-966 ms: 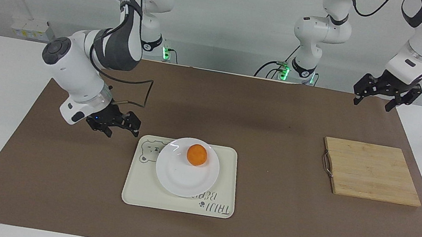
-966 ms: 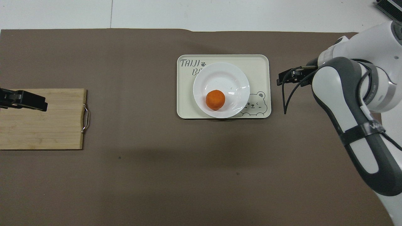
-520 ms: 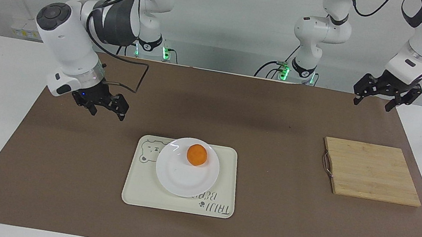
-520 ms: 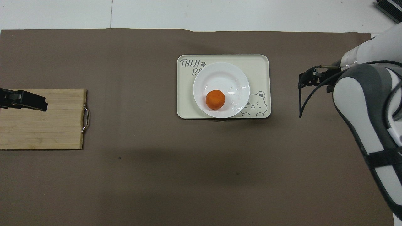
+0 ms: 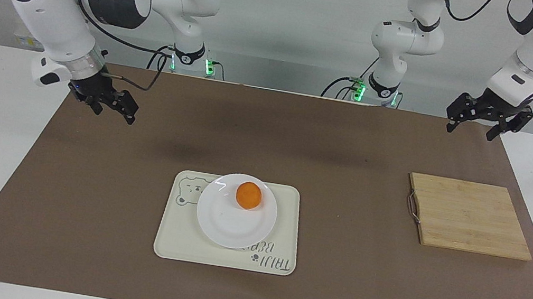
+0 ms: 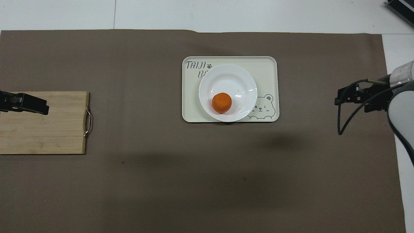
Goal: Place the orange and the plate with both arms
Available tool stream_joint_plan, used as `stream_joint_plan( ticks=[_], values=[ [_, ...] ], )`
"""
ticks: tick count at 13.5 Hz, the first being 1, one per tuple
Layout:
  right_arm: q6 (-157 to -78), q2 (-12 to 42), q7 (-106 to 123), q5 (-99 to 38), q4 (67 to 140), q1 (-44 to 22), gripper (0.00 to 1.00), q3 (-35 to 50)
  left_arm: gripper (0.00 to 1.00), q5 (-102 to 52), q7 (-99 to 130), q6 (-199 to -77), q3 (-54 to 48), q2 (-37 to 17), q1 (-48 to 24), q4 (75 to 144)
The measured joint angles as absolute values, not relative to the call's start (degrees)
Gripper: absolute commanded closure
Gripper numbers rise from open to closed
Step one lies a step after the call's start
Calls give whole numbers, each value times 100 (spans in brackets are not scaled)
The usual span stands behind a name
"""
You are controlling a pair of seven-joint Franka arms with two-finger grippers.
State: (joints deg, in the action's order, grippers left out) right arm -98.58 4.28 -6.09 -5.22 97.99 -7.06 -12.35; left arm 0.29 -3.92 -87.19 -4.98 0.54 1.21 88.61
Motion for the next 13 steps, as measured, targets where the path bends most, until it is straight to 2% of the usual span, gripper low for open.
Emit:
stream_joint_plan(
  ticks=[6, 13],
  values=[
    [-9659, -304, -179, -106, 9808, -614, 0, -1221, 0, 29, -392, -8719, -498, 54, 121, 8861],
    [-8563, -346, -179, -72, 8720, -642, 0, -1064, 0, 29, -392, -8719, -498, 54, 121, 8862]
  ],
)
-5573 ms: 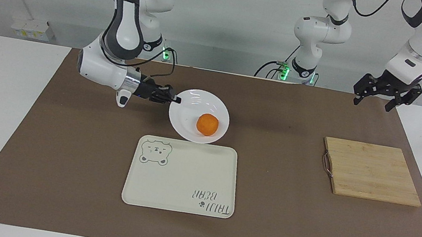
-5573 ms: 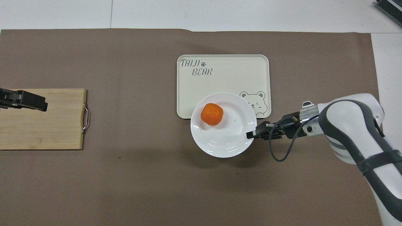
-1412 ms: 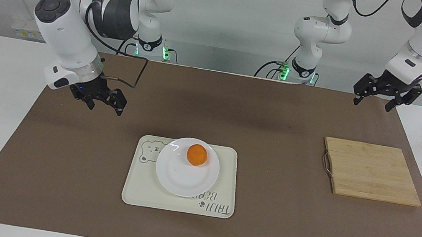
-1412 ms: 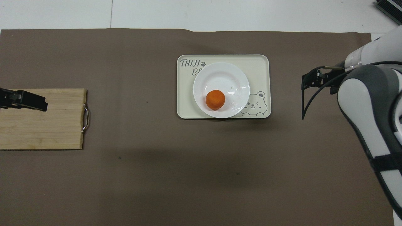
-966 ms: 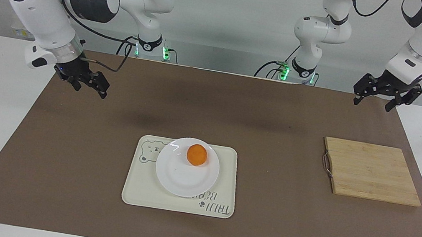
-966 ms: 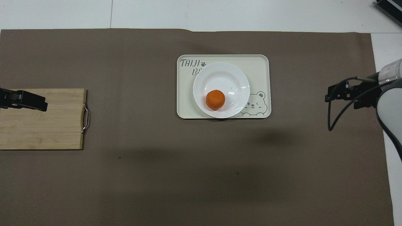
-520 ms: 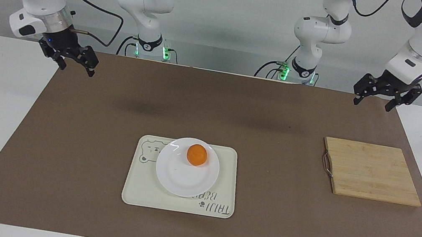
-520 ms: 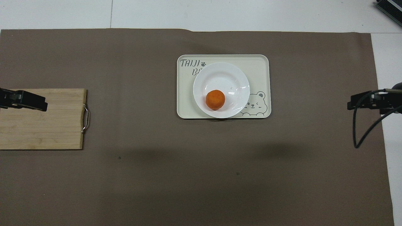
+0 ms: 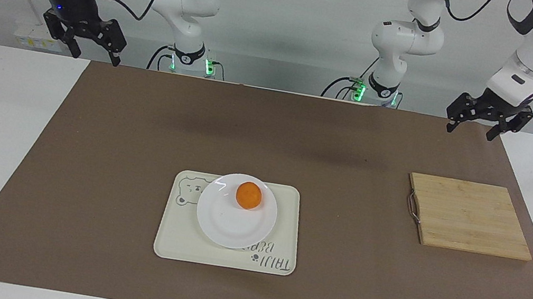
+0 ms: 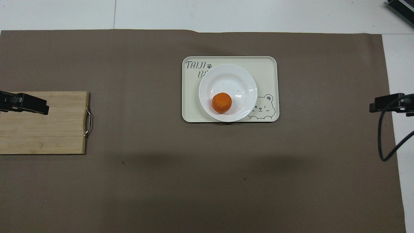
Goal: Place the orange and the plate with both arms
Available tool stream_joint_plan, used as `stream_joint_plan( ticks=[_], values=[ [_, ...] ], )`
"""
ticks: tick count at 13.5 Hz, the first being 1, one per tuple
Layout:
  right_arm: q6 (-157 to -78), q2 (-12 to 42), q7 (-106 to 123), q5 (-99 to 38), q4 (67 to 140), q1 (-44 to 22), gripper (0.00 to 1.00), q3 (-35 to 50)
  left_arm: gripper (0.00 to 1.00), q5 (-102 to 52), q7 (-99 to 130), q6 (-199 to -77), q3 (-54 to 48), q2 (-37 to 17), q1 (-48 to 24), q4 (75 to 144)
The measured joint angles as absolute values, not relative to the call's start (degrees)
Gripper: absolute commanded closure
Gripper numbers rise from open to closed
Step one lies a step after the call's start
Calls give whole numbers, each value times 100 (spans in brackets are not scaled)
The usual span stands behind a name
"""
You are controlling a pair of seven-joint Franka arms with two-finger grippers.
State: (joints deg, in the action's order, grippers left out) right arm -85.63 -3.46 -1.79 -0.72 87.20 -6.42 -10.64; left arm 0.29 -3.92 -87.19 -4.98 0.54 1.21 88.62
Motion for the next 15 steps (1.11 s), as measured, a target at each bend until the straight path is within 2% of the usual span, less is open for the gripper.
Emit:
stream_joint_plan(
  ticks=[15],
  values=[
    [-8502, -269, 291, -33, 8727, -740, 0, -957, 0, 29, -390, -8719, -498, 54, 121, 8862]
  ],
)
